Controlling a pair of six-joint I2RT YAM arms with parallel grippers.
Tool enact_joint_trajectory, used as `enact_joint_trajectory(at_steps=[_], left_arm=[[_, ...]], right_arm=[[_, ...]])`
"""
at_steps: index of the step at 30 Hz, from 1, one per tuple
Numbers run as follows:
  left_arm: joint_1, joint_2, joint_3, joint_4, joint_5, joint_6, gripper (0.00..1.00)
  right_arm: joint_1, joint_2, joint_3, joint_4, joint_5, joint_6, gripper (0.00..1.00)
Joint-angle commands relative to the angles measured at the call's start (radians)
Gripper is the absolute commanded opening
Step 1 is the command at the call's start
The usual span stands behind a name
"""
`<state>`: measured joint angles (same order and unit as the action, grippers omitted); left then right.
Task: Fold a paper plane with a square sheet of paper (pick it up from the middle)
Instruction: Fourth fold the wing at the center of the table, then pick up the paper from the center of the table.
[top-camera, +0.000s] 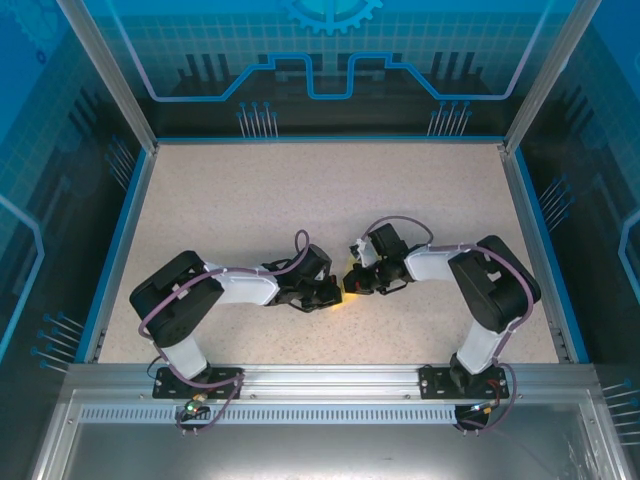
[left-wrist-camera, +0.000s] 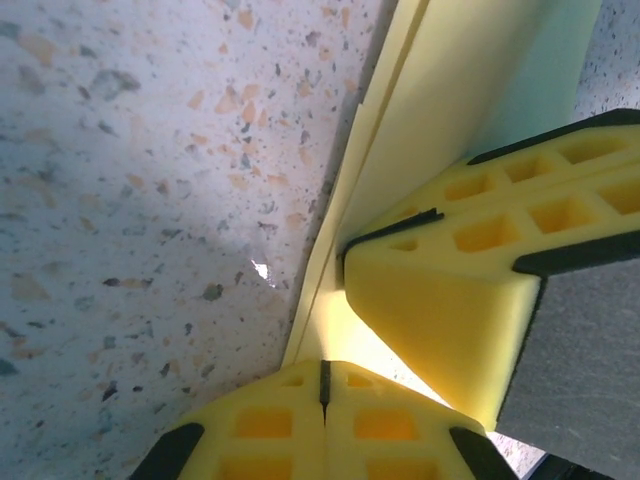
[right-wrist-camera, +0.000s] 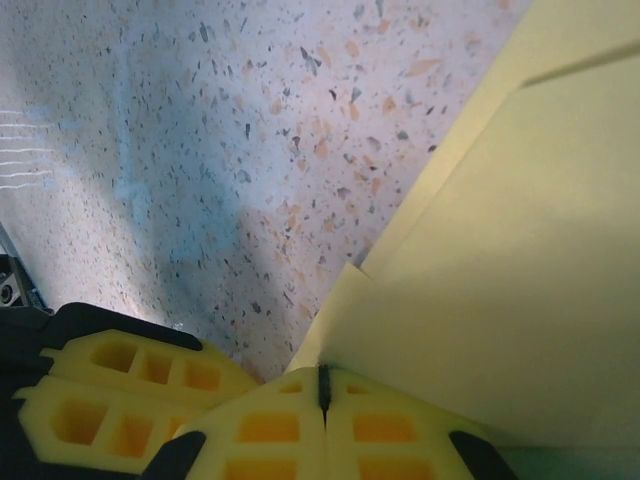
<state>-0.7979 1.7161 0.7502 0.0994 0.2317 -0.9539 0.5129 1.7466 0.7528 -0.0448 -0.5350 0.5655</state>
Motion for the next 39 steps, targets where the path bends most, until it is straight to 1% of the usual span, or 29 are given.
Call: enact_joint_trajectory(at_steps=[1, 3, 5, 11, 14, 16, 18, 20, 21, 23, 25, 26, 28, 31, 35, 37, 39], left_arm=[[-0.006, 0.033, -0.026, -0.133, -0.032, -0.023, 0.00], [-0.006, 0.044, -0.022, -0.154, -0.022, -0.027, 0.00], [-0.007, 0.053, -0.027, -0.151, -0.012, -0.035, 0.00], [-0.005, 0.055, -0.025, -0.147, -0.006, -0.031, 0.00], [-0.006, 0.057, 0.004, -0.162, 0.002, -0.002, 0.00], [-0.008, 0.054, 0.027, -0.167, 0.001, 0.010, 0.00], [-0.009, 0.048, 0.053, -0.176, 0.000, 0.022, 0.01], [-0.007, 0.037, 0.093, -0.181, 0.001, 0.031, 0.06], [-0.008, 0.030, 0.116, -0.182, 0.001, 0.034, 0.10], [-0.008, 0.013, 0.165, -0.177, 0.004, 0.045, 0.24], [-0.007, -0.006, 0.206, -0.176, -0.013, 0.054, 0.36], [-0.006, -0.018, 0.223, -0.178, -0.032, 0.055, 0.44], [-0.004, -0.040, 0.237, -0.179, -0.075, 0.054, 0.56], [0.004, -0.069, 0.223, -0.183, -0.156, 0.049, 0.72], [0.031, -0.094, 0.212, -0.217, -0.227, 0.052, 0.84], [0.043, -0.105, 0.206, -0.230, -0.245, 0.049, 0.89], [0.057, -0.117, 0.196, -0.242, -0.261, 0.042, 0.94]], right_arm=[[-0.090, 0.043, -0.008, -0.024, 0.120, -0.020, 0.03], [-0.140, 0.042, -0.005, -0.009, 0.127, -0.012, 0.03], [-0.176, 0.042, 0.011, -0.007, 0.168, 0.008, 0.03], [-0.242, 0.028, 0.071, -0.040, 0.284, 0.095, 0.04], [-0.269, -0.003, 0.086, -0.052, 0.299, 0.124, 0.07], [-0.275, -0.048, 0.076, -0.051, 0.297, 0.133, 0.11], [-0.275, -0.104, 0.052, -0.046, 0.280, 0.142, 0.19], [-0.275, -0.166, 0.018, -0.042, 0.238, 0.154, 0.28], [-0.275, -0.189, 0.004, -0.044, 0.212, 0.160, 0.32], [-0.272, -0.235, -0.034, -0.041, 0.155, 0.183, 0.42], [-0.271, -0.266, -0.074, -0.034, 0.112, 0.217, 0.48], [-0.268, -0.281, -0.096, -0.021, 0.090, 0.236, 0.49], [-0.260, -0.303, -0.129, -0.006, 0.066, 0.273, 0.53], [-0.246, -0.305, -0.150, 0.023, 0.037, 0.305, 0.56], [-0.224, -0.258, -0.131, 0.039, 0.030, 0.316, 0.56], [-0.216, -0.232, -0.124, 0.071, 0.009, 0.322, 0.55], [-0.200, -0.210, -0.104, 0.066, 0.016, 0.324, 0.53]])
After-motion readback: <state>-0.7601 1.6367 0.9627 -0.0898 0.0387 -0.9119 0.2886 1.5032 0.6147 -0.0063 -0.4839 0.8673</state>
